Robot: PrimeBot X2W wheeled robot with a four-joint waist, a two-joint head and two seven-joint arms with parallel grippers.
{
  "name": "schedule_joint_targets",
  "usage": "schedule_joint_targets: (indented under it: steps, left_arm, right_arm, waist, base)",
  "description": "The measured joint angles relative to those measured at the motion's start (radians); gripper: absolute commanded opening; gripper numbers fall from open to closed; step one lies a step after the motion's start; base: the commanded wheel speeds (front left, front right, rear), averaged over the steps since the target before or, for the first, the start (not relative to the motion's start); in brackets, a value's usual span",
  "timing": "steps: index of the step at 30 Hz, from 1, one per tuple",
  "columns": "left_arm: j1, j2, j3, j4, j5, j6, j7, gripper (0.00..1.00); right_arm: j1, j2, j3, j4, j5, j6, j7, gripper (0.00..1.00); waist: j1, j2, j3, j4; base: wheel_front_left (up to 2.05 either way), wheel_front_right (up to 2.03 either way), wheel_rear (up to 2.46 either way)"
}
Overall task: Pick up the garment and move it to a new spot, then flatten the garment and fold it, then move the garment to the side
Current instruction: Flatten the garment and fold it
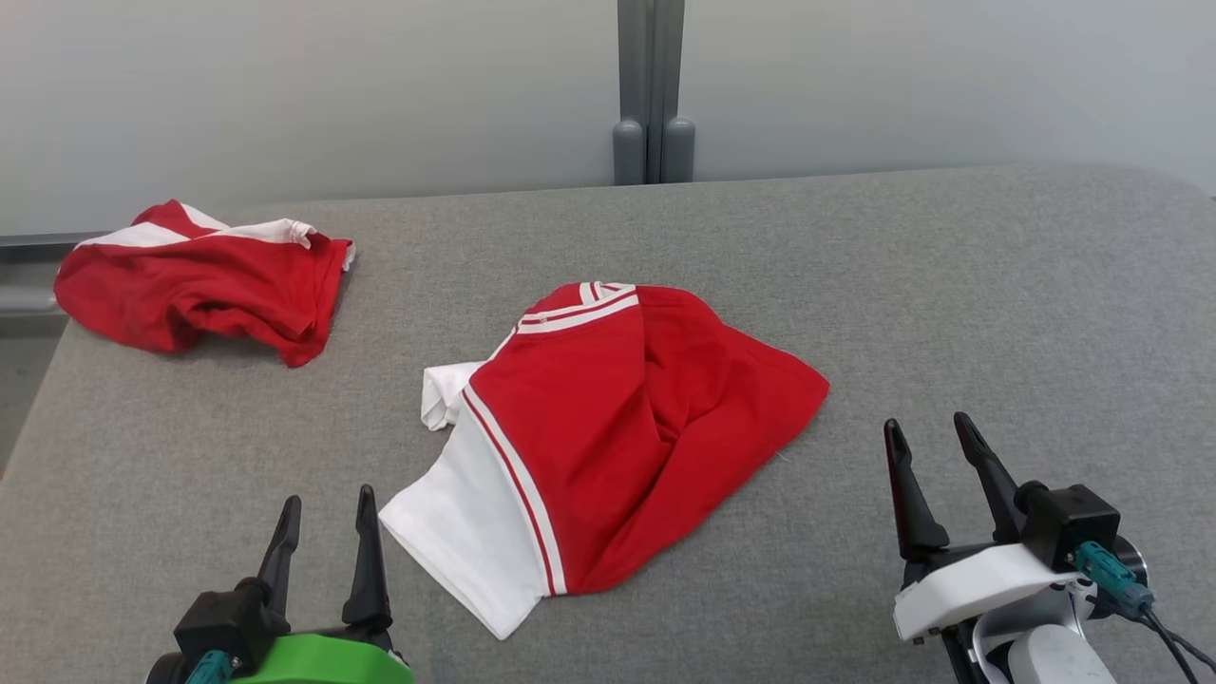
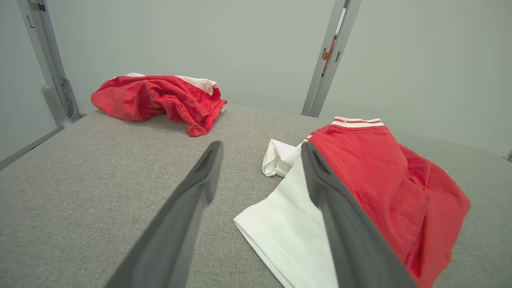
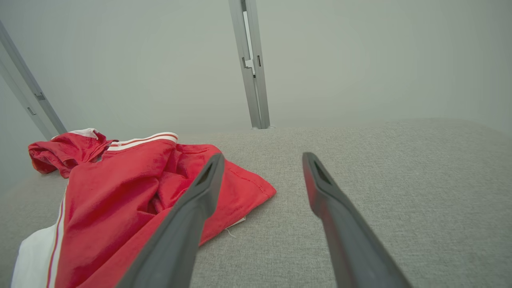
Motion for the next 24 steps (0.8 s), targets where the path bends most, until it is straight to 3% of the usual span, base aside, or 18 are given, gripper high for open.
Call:
schedule_joint_targets:
  steps: [10,18,24]
  left_arm:
    - [-0.007,0.006,-0.021,0.096,0.018,0.0,0.022,1.0]
    - [-0.145,0.036,-0.052,0.241,0.017,-0.009,0.238,1.0]
    - [-0.214,0.052,-0.042,0.341,-0.002,0.002,0.318,1.0]
  right_arm:
    - [-0.01,0.0,0.0,0.027,-0.011,0.0,0.0,1.0]
    - [-0.038,0.0,0.007,0.043,-0.035,0.0,0.0,1.0]
    - [-0.053,0.0,0.024,0.053,-0.037,0.0,0.0,1.0]
  waist:
    - [0.0,0.0,0.017,0.005]
    - [0.0,0.0,0.054,-0.008]
    - [0.0,0.0,0.081,-0.042]
  base:
    - [0.0,0.0,0.0]
    - [0.0,0.0,0.0]
    - [0.0,0.0,0.0]
